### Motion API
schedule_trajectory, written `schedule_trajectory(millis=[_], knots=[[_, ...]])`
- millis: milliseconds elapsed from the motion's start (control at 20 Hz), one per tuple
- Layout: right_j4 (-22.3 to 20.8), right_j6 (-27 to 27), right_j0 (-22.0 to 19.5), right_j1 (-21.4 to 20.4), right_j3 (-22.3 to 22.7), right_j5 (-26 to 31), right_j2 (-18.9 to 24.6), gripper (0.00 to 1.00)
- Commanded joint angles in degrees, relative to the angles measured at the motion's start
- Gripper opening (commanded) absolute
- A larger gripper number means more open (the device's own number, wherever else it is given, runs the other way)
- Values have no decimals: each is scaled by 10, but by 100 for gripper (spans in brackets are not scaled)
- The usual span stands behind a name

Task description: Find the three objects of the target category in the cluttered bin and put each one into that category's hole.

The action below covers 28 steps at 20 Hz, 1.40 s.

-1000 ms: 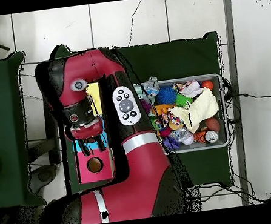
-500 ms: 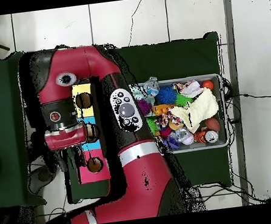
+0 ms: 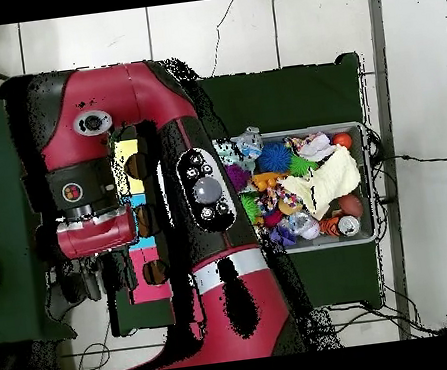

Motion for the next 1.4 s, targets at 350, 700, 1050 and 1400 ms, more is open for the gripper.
schedule_trajectory(millis=[350, 700, 1050, 1400], knots=[[-34, 63, -11, 37, 51, -52, 11, 100], [-38, 62, -12, 42, 46, -57, 10, 100], [-41, 62, -12, 45, 47, -62, 8, 100], [-43, 60, -12, 43, 52, -70, 5, 100]])
